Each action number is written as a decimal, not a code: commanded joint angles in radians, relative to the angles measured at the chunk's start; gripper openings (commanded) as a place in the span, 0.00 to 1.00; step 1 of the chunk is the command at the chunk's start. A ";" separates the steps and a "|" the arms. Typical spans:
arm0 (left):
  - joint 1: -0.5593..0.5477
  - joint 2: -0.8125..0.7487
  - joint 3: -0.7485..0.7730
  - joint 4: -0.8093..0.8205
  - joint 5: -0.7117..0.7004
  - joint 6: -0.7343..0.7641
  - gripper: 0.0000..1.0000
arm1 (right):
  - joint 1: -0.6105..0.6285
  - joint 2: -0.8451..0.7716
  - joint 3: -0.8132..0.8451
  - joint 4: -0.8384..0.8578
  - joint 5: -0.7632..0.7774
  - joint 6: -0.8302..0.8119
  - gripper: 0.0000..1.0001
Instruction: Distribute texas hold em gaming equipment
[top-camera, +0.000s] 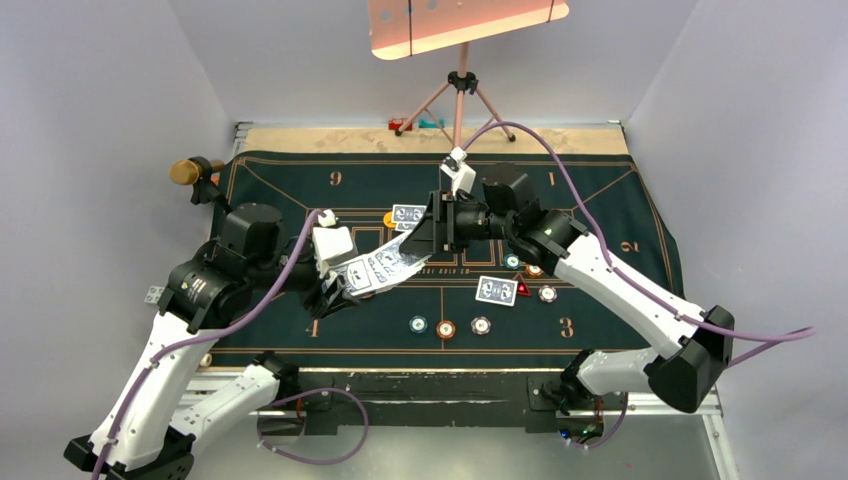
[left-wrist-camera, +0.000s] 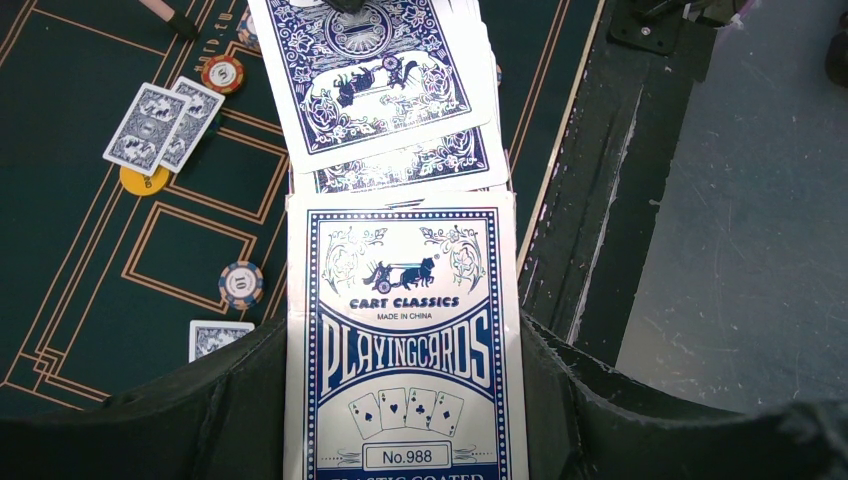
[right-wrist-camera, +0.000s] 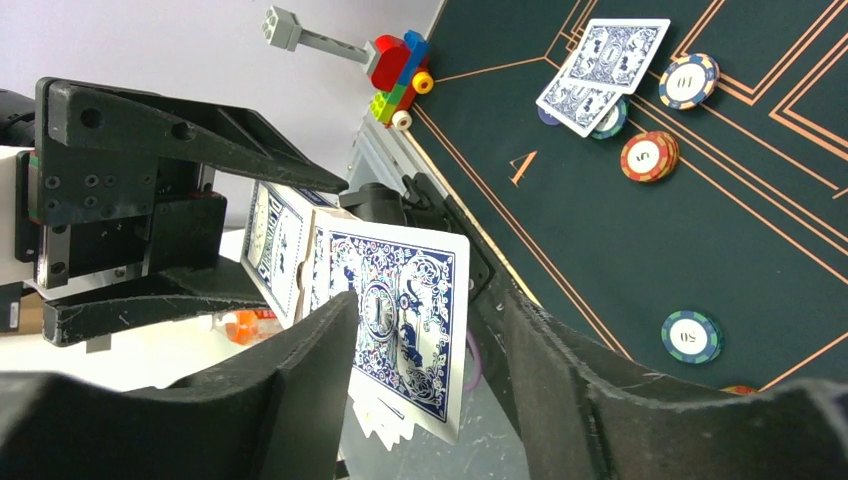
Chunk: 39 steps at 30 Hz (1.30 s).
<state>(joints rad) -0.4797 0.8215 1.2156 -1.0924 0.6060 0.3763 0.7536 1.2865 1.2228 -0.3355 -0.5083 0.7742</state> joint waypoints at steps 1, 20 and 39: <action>0.005 -0.009 0.036 0.042 0.035 -0.019 0.00 | -0.005 -0.034 0.043 -0.008 0.026 -0.023 0.56; 0.006 -0.009 0.033 0.044 0.037 -0.020 0.00 | -0.008 -0.068 0.106 -0.119 0.132 -0.107 0.42; 0.006 -0.008 0.030 0.046 0.035 -0.021 0.00 | -0.008 -0.086 0.139 -0.143 0.156 -0.116 0.05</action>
<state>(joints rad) -0.4797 0.8215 1.2156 -1.0924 0.6102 0.3752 0.7498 1.2301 1.3071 -0.4805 -0.3759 0.6678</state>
